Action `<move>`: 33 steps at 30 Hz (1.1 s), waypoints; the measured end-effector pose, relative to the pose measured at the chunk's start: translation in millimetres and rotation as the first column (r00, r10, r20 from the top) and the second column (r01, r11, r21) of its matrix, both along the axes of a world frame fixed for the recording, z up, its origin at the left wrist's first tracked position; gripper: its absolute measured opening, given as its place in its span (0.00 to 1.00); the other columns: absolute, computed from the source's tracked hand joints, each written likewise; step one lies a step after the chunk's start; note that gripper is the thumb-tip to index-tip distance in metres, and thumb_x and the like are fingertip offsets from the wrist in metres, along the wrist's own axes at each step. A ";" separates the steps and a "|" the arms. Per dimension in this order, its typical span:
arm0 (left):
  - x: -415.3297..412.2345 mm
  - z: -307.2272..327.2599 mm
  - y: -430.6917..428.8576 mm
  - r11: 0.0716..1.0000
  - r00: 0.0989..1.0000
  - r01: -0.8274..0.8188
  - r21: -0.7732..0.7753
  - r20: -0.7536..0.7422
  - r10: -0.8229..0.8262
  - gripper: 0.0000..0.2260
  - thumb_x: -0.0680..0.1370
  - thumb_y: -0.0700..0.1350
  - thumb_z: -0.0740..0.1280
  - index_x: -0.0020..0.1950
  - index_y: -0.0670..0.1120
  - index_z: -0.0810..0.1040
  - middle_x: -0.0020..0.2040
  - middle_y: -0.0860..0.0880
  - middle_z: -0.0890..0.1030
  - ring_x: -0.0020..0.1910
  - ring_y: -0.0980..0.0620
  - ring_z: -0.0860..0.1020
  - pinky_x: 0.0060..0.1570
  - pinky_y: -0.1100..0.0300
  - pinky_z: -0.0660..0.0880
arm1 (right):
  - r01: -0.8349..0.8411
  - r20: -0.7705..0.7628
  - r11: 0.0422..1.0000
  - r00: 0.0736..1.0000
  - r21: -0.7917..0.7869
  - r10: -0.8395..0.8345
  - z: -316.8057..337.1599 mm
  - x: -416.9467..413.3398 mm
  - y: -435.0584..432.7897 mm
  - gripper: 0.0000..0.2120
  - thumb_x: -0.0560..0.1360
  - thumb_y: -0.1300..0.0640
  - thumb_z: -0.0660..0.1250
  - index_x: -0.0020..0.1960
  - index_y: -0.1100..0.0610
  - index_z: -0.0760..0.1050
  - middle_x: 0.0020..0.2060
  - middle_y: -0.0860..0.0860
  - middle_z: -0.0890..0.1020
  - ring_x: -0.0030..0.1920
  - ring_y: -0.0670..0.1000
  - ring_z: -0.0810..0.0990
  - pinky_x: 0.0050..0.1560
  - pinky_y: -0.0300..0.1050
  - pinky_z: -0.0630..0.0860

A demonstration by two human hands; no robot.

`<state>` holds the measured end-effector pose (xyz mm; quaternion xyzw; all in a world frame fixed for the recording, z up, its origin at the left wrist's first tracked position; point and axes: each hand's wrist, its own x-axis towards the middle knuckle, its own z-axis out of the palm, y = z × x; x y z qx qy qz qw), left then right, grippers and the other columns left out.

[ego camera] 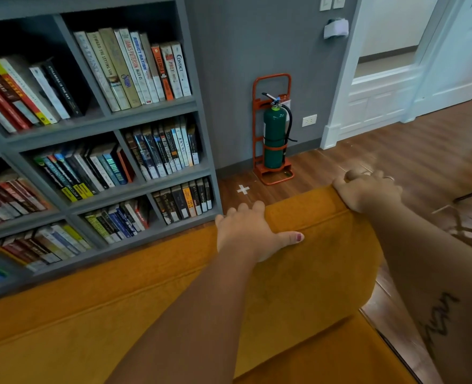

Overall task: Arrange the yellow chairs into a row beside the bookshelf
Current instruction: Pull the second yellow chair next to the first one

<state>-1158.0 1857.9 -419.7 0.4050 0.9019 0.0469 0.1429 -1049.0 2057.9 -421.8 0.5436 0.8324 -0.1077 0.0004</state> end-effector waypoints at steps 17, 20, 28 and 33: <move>-1.0 -1.6 3.5 1.000 0.998 0.012 -0.013 -0.055 -0.012 0.45 0.65 0.79 0.54 0.75 0.55 0.59 0.71 0.49 0.69 0.70 0.44 0.66 0.71 0.44 0.59 | -0.026 0.007 0.998 1.000 0.051 0.026 -4.5 -4.8 7.3 0.29 0.77 0.37 0.46 0.67 0.52 0.71 0.64 0.62 0.69 0.62 0.63 0.69 0.62 0.59 0.64; 0.3 -0.1 3.3 1.000 0.999 -0.002 -0.020 -0.045 0.002 0.46 0.64 0.80 0.53 0.75 0.55 0.59 0.71 0.49 0.70 0.70 0.45 0.67 0.72 0.44 0.57 | -0.037 0.001 0.998 0.999 0.043 0.037 -5.5 -3.5 8.8 0.30 0.77 0.36 0.45 0.67 0.52 0.71 0.63 0.61 0.70 0.62 0.63 0.70 0.62 0.60 0.65; 5.6 4.9 -1.6 1.000 1.000 -0.024 -0.014 0.005 0.024 0.45 0.65 0.78 0.58 0.75 0.54 0.59 0.69 0.48 0.70 0.68 0.43 0.68 0.68 0.44 0.64 | -0.035 0.049 0.999 0.998 -0.013 0.036 2.1 0.7 5.5 0.29 0.77 0.37 0.46 0.71 0.51 0.66 0.71 0.64 0.61 0.69 0.65 0.62 0.64 0.61 0.62; 8.4 7.0 -7.8 1.000 1.000 -0.014 -0.018 0.015 0.015 0.45 0.65 0.77 0.59 0.75 0.53 0.60 0.69 0.47 0.70 0.69 0.43 0.67 0.69 0.44 0.63 | -0.030 0.058 0.999 0.998 -0.020 0.031 4.1 7.5 -3.0 0.30 0.78 0.36 0.46 0.73 0.50 0.64 0.72 0.63 0.62 0.70 0.66 0.62 0.64 0.62 0.64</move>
